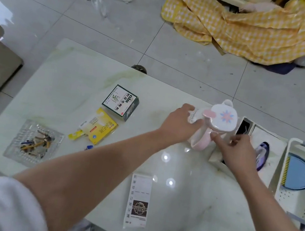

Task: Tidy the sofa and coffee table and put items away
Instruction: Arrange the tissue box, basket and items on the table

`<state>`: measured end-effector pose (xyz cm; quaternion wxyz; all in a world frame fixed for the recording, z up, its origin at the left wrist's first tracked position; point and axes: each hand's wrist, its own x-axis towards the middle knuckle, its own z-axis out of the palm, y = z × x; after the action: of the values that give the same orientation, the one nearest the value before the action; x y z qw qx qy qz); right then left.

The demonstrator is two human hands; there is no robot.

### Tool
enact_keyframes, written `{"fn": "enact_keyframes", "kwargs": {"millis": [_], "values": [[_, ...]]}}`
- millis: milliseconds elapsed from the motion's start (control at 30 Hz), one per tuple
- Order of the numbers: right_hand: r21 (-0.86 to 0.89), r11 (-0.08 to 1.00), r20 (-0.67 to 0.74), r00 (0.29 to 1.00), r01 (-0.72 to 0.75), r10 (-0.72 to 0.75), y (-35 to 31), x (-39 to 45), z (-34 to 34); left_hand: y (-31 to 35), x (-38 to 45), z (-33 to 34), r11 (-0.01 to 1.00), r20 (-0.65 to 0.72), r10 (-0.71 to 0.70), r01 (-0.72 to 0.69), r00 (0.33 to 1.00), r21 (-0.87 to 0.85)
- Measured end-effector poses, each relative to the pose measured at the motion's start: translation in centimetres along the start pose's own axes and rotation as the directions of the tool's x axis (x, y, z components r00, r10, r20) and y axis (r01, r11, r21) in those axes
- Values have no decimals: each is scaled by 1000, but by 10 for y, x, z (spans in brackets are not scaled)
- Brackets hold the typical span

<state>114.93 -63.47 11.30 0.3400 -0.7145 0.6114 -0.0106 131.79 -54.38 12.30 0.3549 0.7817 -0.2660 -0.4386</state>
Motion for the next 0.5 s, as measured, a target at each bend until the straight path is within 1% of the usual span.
{"fn": "enact_keyframes", "kwargs": {"millis": [33,67,100,167,233,267,333,367,400,433,500], "values": [[-26,1000,-5,1000,-10,10,1,-14,10,-17,-7,-17,999,-36,12,-11,999,34],[-39,999,41,999,-5,7,3,-27,24,-37,-15,-36,998,-57,11,-7,998,66],[-44,999,115,993,5,0,2,-39,38,-54,-23,-53,995,-69,0,6,998,101],[-47,998,281,960,33,-18,-10,-66,78,-94,-41,-92,980,-82,-58,73,995,185],[31,999,420,907,20,-31,-28,-91,122,-136,-58,-122,950,-122,-127,156,984,272],[97,994,484,875,-45,-7,-40,-104,146,-160,-66,-137,925,-148,-157,198,976,325],[199,946,613,786,-256,83,-64,-129,183,-202,-81,-158,853,-164,-255,302,953,427],[213,916,664,738,-339,119,-74,-142,200,-221,-87,-166,810,-143,-322,350,936,469],[194,905,700,699,-379,142,-82,-154,217,-240,-94,-173,769,-111,-393,393,913,505],[150,917,714,683,-369,157,-85,-164,234,-255,-100,-175,736,-82,-456,428,886,524],[63,960,698,699,-273,153,-85,-181,264,-282,-109,-176,706,-37,-533,468,845,531]]}}
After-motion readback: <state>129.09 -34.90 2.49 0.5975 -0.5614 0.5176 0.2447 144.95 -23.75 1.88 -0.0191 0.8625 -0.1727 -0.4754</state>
